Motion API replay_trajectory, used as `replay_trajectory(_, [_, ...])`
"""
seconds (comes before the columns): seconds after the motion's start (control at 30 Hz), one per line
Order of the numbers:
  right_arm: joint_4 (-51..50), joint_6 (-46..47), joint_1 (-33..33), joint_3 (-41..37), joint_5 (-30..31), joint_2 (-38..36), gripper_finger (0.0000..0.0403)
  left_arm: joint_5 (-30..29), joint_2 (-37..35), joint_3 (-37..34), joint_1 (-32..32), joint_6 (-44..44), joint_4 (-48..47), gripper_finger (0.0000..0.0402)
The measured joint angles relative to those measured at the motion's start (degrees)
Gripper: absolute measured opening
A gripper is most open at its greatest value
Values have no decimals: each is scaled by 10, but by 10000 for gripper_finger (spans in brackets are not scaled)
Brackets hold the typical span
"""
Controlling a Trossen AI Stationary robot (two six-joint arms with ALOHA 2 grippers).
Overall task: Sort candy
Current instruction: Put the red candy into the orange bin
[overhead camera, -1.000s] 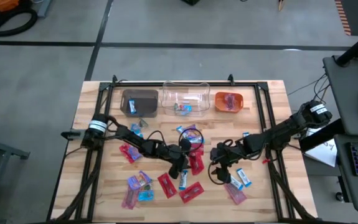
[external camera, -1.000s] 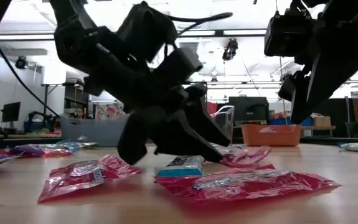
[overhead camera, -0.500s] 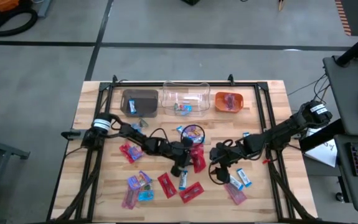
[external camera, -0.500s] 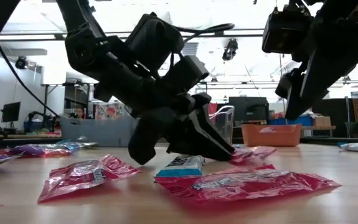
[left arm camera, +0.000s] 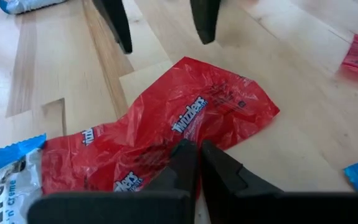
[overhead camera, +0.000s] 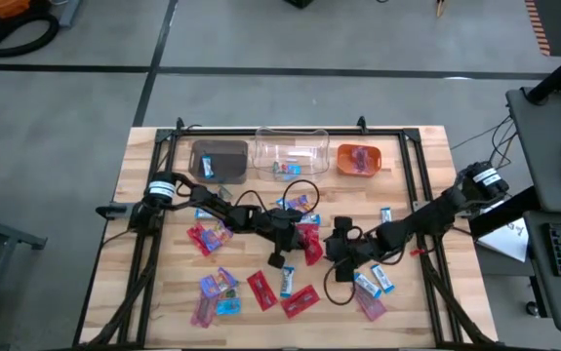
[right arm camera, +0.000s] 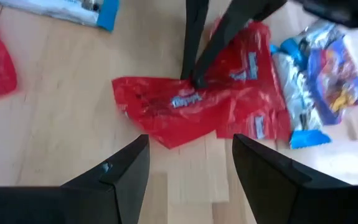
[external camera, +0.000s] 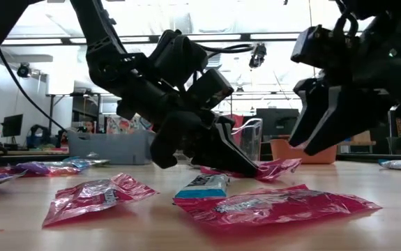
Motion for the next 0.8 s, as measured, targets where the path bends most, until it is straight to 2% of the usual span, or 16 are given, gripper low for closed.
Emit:
replay_trajectory(0.47, [101, -112, 5, 0, 13, 88, 219, 0, 1, -1, 4, 0, -2, 0])
replay_trajectory(0.8, [130, -185, -4, 1, 51, 98, 218, -2, 19, 0, 4, -9, 10, 0])
